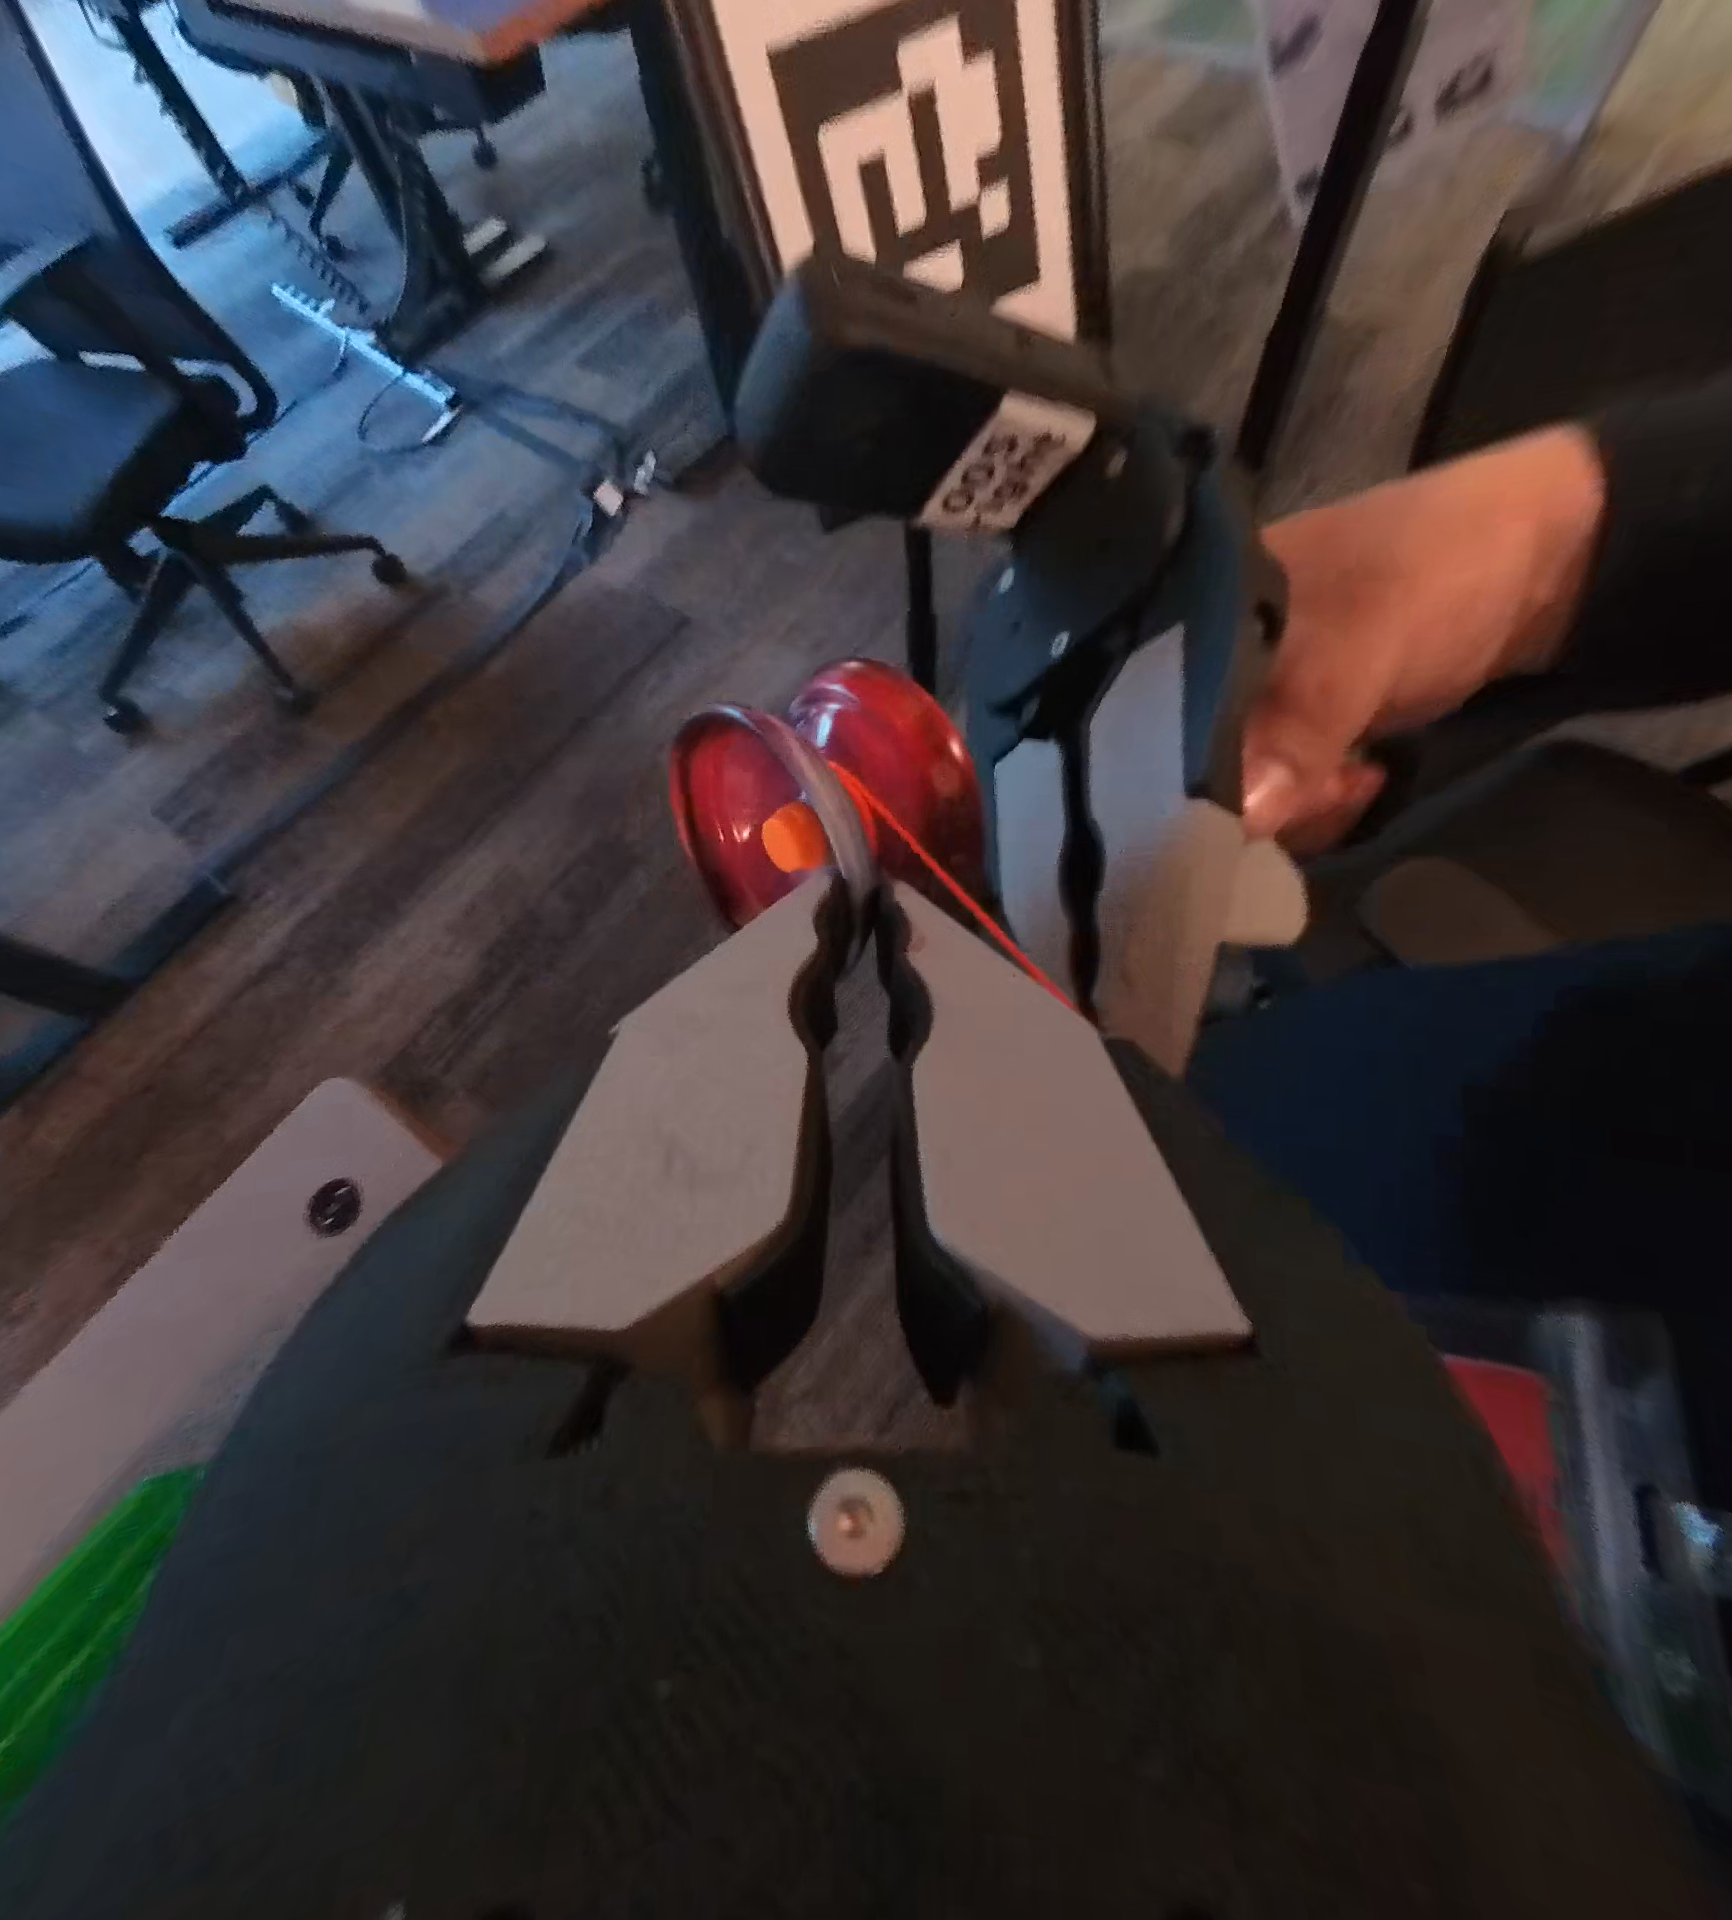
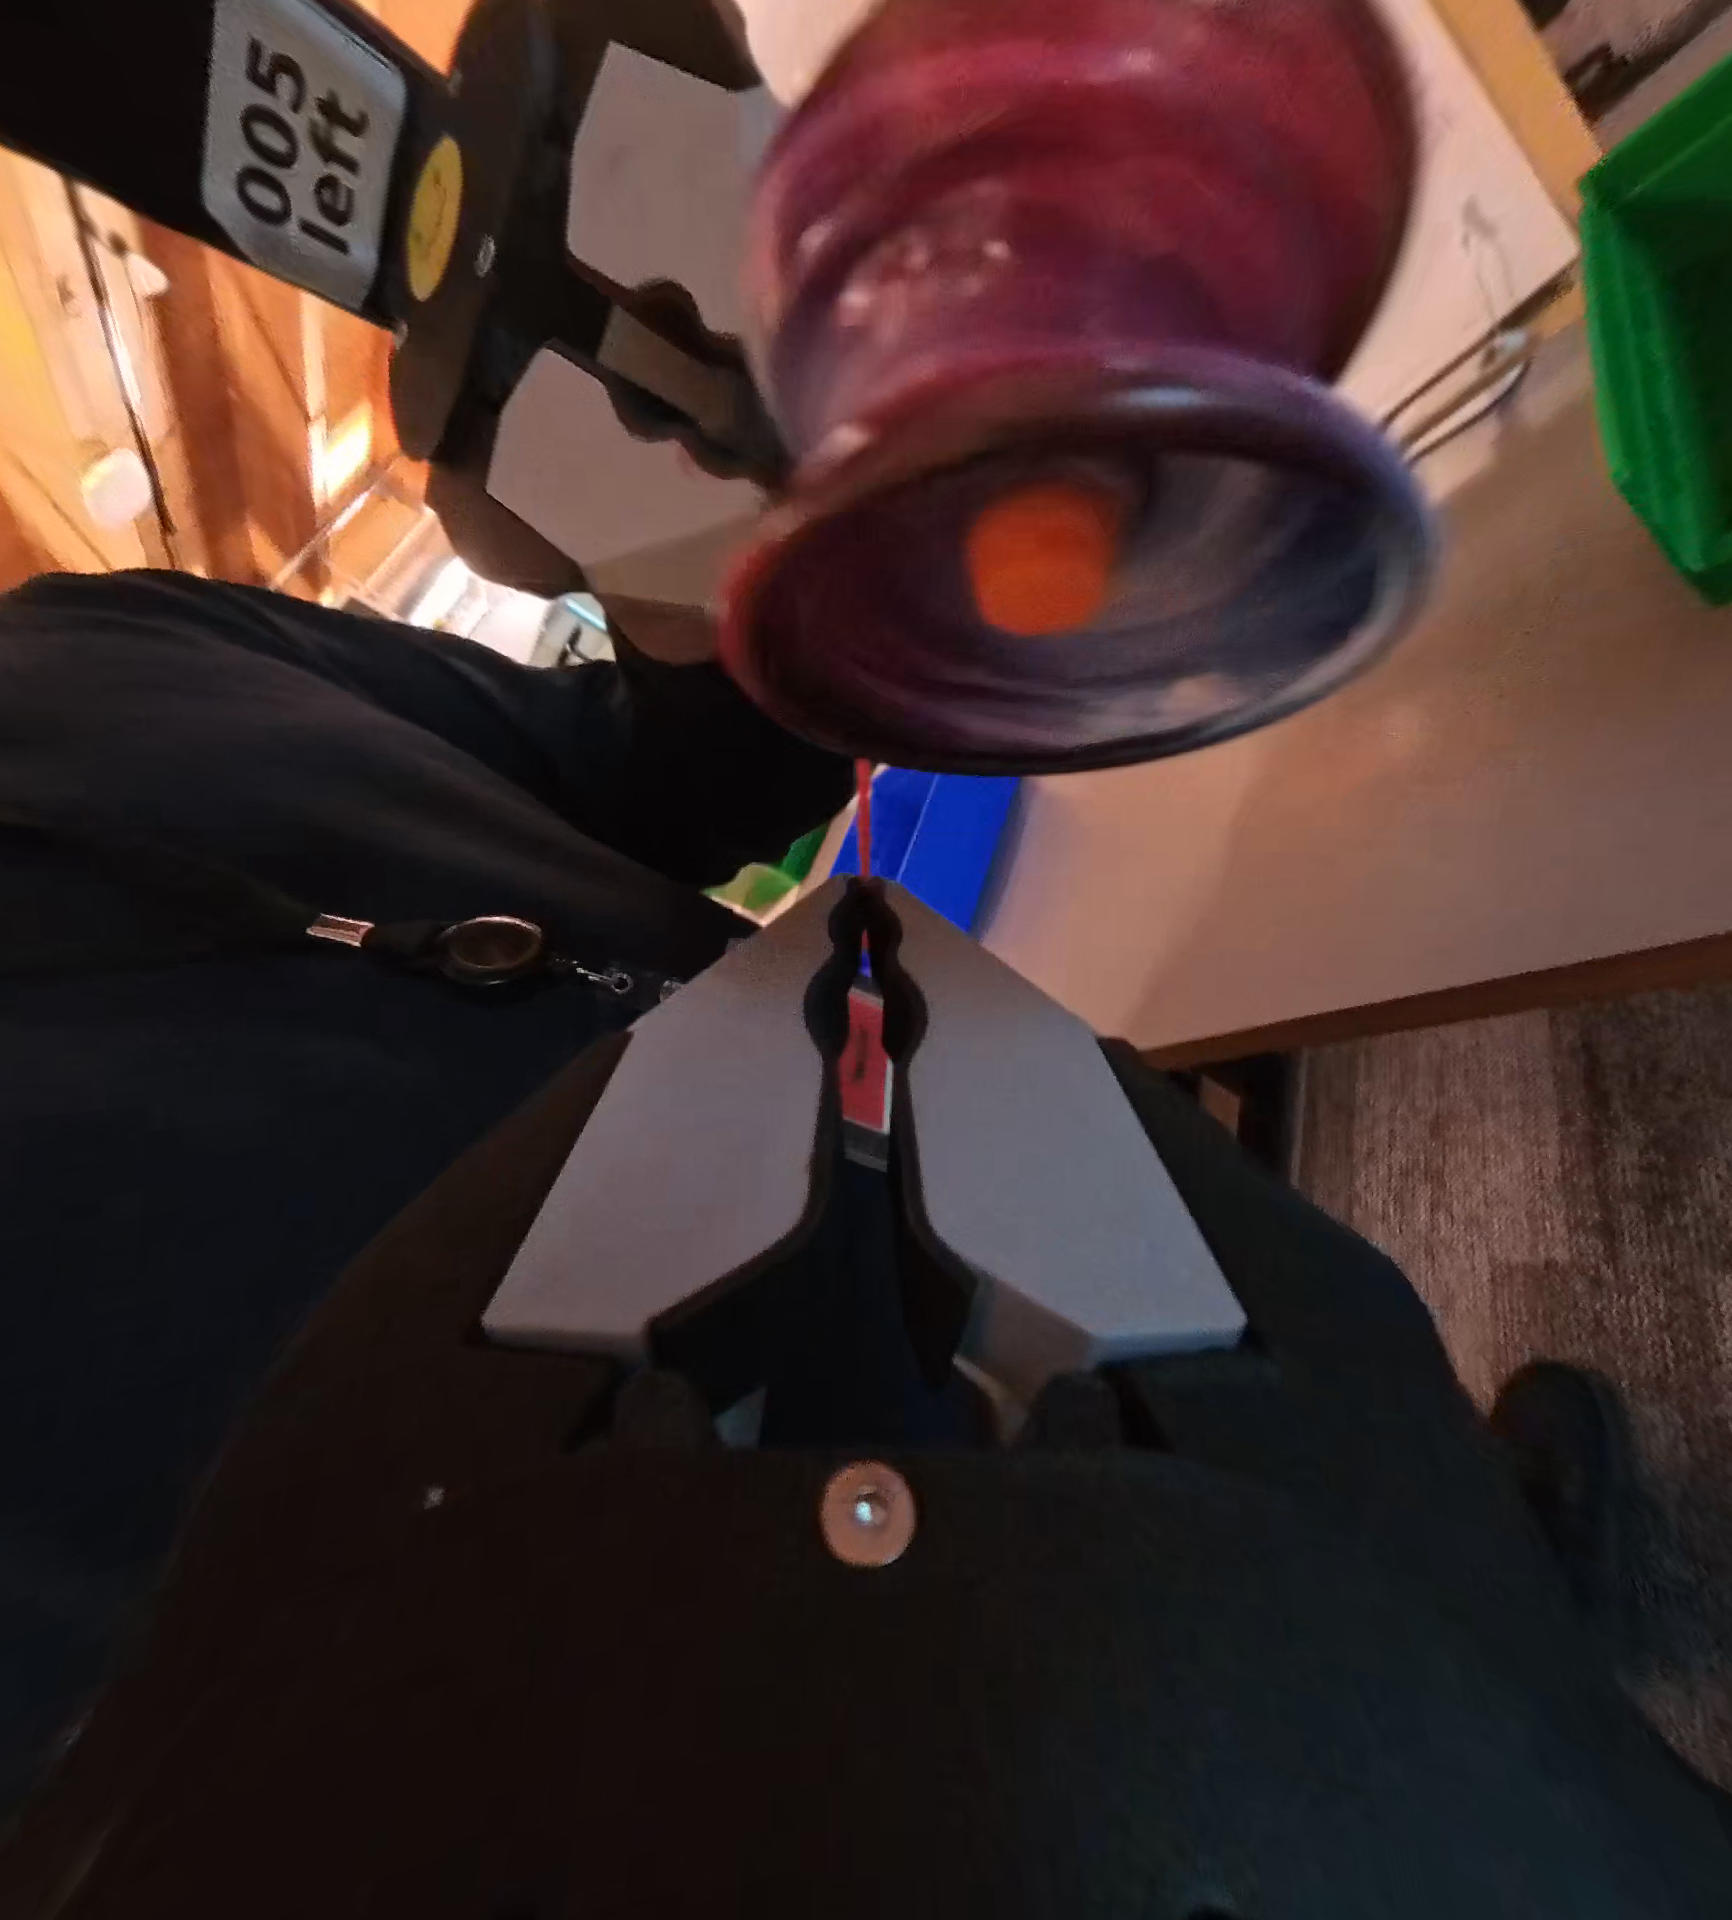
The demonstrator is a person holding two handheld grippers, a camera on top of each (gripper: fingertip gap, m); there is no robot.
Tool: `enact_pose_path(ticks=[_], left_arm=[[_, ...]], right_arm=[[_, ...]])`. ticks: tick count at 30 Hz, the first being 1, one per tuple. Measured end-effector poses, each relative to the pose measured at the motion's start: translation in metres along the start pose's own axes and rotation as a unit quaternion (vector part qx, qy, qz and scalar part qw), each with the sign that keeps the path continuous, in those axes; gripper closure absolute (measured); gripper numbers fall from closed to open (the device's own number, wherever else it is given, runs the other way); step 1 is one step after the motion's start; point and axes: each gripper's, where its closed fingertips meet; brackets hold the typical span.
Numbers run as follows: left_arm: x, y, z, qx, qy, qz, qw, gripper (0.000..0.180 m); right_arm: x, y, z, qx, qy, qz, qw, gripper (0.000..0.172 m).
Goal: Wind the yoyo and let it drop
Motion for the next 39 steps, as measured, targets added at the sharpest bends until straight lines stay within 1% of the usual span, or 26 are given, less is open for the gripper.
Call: enact_pose_path(ticks=[3,5,6,8,9,11,14,15,19,21,22,24,27,28,30,33,36,37,39], left_arm=[[0.001,-0.01,0.006,-0.035,0.014,0.033,0.999,0.179],[0.003,-0.012,0.009,-0.052,0.018,0.049,0.997,0.178],[0.006,-0.01,0.009,-0.051,0.01,0.049,0.997,0.178],[0.011,-0.007,0.012,-0.047,-0.012,0.04,0.998,0.178],[0.011,-0.008,0.013,-0.05,-0.01,0.04,0.998,0.179],[0.005,-0.013,0.015,-0.062,0.009,0.051,0.997,0.179],[0.002,-0.019,0.017,-0.076,0.014,0.058,0.995,0.179],[0.004,-0.022,0.019,-0.082,0.009,0.058,0.995,0.179],[0.004,-0.034,0.027,-0.107,0.018,0.067,0.992,0.179],[0.0,-0.038,0.028,-0.112,0.036,0.07,0.991,0.179],[-0.002,-0.039,0.029,-0.116,0.04,0.072,0.99,0.179],[-0.006,-0.043,0.03,-0.124,0.048,0.075,0.988,0.179],[-0.002,-0.048,0.035,-0.13,0.038,0.071,0.988,0.179],[0.0,-0.051,0.037,-0.137,0.036,0.067,0.988,0.179],[0.002,-0.061,0.044,-0.16,0.042,0.056,0.985,0.179],[0.004,-0.079,0.054,-0.204,0.073,0.042,0.975,0.179],[0.007,-0.094,0.062,-0.239,0.093,0.036,0.966,0.179],[0.008,-0.097,0.064,-0.245,0.093,0.035,0.964,0.179],[0.008,-0.1,0.064,-0.248,0.093,0.031,0.964,0.18]], right_arm=[[0.001,-0.008,0.006,-0.036,-0.013,0.01,0.999,0.172],[0.018,-0.01,0.007,-0.044,-0.039,0.039,0.998,0.172],[0.026,-0.008,0.006,-0.038,-0.045,0.059,0.997,0.172],[0.034,0.003,0.002,0.002,-0.029,0.102,0.994,0.172],[0.03,0.01,-0.001,0.022,-0.007,0.121,0.992,0.172],[0.017,0.015,-0.006,0.034,0.031,0.132,0.99,0.172],[0.017,0.012,-0.009,0.013,0.001,0.102,0.995,0.172],[0.014,0.012,-0.01,0.012,0.008,0.106,0.994,0.172],[0.003,0.029,-0.019,0.054,0.052,0.14,0.987,0.172],[-0.006,0.029,-0.02,0.056,0.081,0.149,0.984,0.172],[-0.008,0.028,-0.019,0.054,0.081,0.144,0.985,0.172],[-0.011,0.024,-0.015,0.046,0.082,0.131,0.987,0.172],[-0.015,0.018,-0.006,0.048,0.092,0.134,0.986,0.172],[-0.013,0.017,-0.002,0.051,0.087,0.134,0.986,0.17],[-0.004,0.01,0.008,0.052,0.074,0.142,0.986,0.158],[0.013,-0.01,0.029,0.035,0.07,0.189,0.979,0.14],[0.024,-0.039,0.056,0.016,0.101,0.227,0.968,0.137],[0.032,-0.05,0.064,0.002,0.102,0.237,0.966,0.136],[0.053,-0.069,0.076,-0.027,0.078,0.251,0.965,0.131]])
Point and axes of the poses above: each gripper's, where its closed fingertips meet, z back along the fingers, y out of its underside, x = y × z across the jaws, and after that the axes turned 3 degrees about y, right-handed
